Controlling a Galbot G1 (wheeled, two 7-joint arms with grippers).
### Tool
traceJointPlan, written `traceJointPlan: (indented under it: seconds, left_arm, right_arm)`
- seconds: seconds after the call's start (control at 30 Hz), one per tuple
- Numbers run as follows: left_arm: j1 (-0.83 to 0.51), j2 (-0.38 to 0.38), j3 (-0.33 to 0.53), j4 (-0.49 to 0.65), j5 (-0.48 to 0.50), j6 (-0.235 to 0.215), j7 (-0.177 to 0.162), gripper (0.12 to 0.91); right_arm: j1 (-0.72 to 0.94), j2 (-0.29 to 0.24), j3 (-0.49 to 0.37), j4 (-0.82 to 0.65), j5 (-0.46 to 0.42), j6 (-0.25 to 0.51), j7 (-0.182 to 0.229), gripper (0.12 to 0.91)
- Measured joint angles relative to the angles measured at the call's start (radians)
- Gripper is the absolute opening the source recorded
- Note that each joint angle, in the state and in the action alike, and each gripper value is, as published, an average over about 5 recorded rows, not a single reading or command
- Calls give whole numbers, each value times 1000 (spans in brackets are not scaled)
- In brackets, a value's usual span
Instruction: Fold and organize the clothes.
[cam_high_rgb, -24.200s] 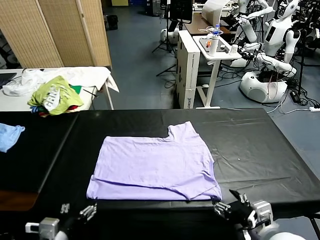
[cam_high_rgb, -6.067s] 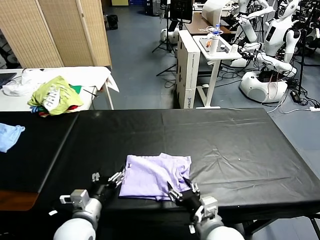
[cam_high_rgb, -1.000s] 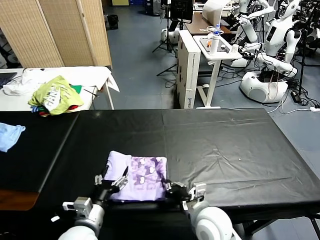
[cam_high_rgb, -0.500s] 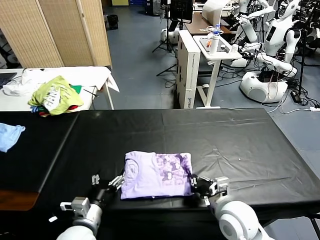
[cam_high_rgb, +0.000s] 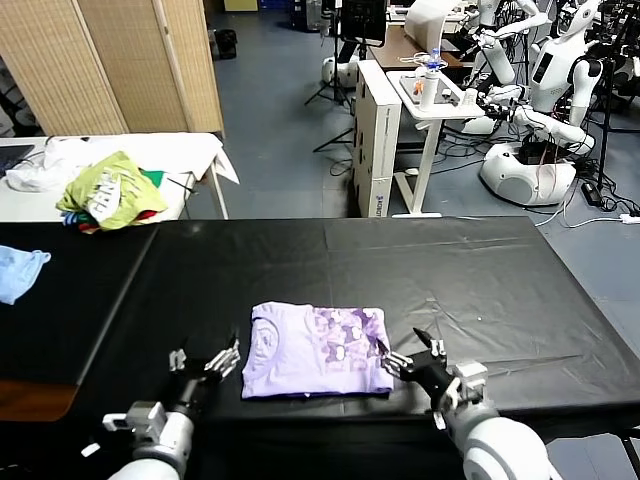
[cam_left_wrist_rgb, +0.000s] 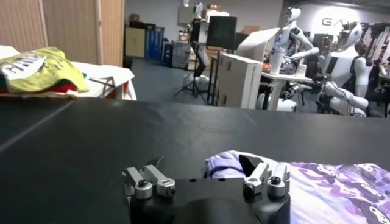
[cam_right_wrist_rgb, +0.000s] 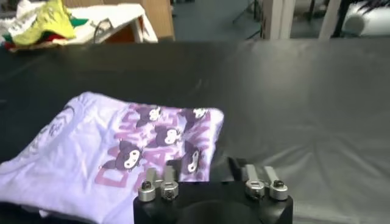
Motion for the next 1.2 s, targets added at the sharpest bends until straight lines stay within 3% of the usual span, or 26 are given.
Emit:
traceJointPlan:
  seconds: [0.17, 0.47, 0.73, 0.97, 1.2]
  left_arm:
    - [62, 48, -19, -28, -10, -61, -10, 907]
    - [221, 100, -79, -124, -15, -11, -60, 907]
    - [340, 79, -101, -199, -14, 10, -65, 907]
    - [410, 59, -107, -239, -11, -6, -25, 907]
    - [422, 37, -101, -248, 5, 14, -41, 907]
  right_arm:
    - [-97, 3, 36, 16, -139, 211, -49, 907]
    - [-261, 22, 84, 41, -270, 401, 14, 907]
    - [-384, 24, 136, 41, -300, 487, -16, 907]
    - [-477, 40, 184, 46, -312, 544, -46, 907]
    - [-543, 57, 194, 32, -337, 566, -57, 907]
